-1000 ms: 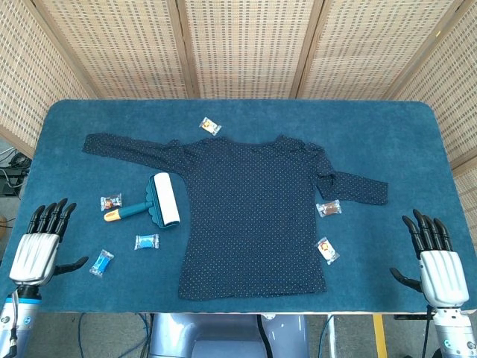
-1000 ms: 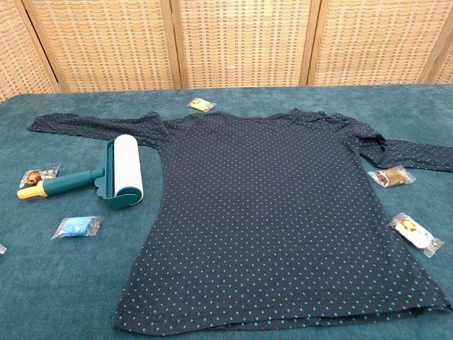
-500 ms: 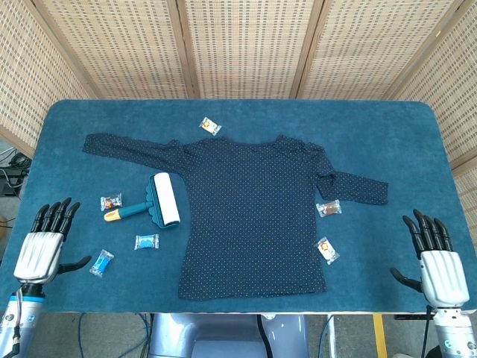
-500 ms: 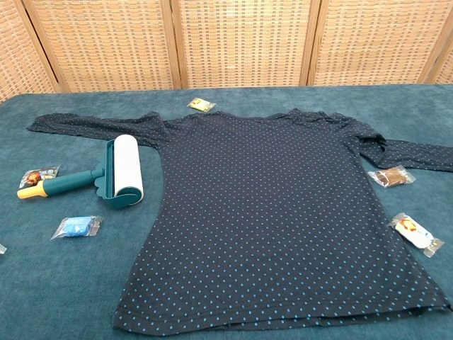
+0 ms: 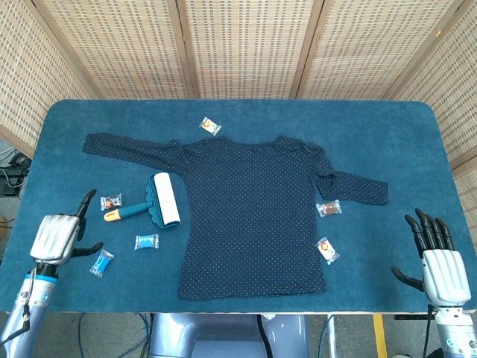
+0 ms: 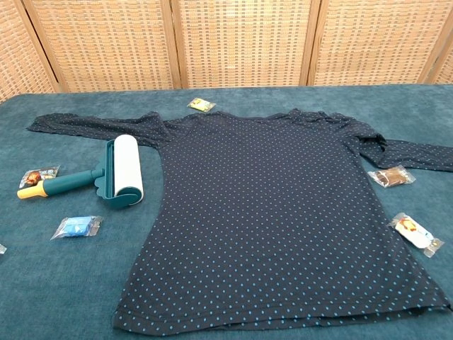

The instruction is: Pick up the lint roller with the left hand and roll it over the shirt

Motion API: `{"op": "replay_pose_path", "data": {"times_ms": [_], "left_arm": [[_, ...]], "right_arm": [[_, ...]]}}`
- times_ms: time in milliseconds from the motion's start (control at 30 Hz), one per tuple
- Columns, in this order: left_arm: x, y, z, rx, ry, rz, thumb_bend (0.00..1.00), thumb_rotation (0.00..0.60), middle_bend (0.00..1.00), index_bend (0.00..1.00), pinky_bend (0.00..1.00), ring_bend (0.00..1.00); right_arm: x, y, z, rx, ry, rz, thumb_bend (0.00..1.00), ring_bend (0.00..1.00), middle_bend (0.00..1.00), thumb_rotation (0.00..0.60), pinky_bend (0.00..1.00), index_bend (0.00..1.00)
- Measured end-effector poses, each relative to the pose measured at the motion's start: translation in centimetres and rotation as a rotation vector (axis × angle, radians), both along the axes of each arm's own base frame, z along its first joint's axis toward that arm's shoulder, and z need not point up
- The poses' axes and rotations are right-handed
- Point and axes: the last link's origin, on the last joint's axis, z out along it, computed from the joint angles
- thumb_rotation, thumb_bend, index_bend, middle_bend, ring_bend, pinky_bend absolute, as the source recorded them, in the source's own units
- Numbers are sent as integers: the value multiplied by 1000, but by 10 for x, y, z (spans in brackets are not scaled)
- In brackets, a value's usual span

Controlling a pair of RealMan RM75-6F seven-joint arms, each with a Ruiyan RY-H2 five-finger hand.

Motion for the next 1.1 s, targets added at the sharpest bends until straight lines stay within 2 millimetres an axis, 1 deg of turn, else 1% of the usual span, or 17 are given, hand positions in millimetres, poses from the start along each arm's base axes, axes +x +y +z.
{"op": "replay_pose_path", "data": {"times_ms": [33,100,233,267,400,500,700,833,933,1100], "left_arm": [[1,4,0,-16,-3,11,309,600,874,272,722,810],[2,9,0,-38,-8,28,346,600,881,326,725,817],[4,23,2,-78,-12,64,357,600,885,405,726,820],[5,26,2,-84,-9,72,357,600,886,411,726,820],[5,40,0,-112,7,108,356,600,886,387,727,820],[6,53,-3,-133,28,132,354,600,886,390,726,820],[5,79,-13,-169,80,193,347,600,886,373,726,820],[8,99,-25,-188,116,237,302,600,886,368,727,820],[13,110,-36,-203,146,248,302,600,886,378,727,820],[17,116,-53,-225,171,256,302,600,886,384,726,820]], "right_arm": [[0,0,0,-1,-1,0,134,0,0,600,0,0],[0,0,0,-2,-3,0,133,0,0,600,0,0],[-1,-1,1,-3,-7,-2,133,0,0,600,0,0],[-1,-1,1,-3,-8,-2,133,0,0,600,0,0],[-2,-2,0,-1,-7,-3,133,0,0,600,0,0],[-2,-2,0,-2,-7,-4,133,0,0,600,0,0],[-3,-2,2,-7,-13,-9,133,0,0,600,0,0],[-5,-4,1,-3,-12,-17,133,0,0,600,0,0],[-6,-4,1,-2,-12,-19,134,0,0,600,0,0],[-5,-4,2,-7,-15,-15,134,0,0,600,0,0]]}}
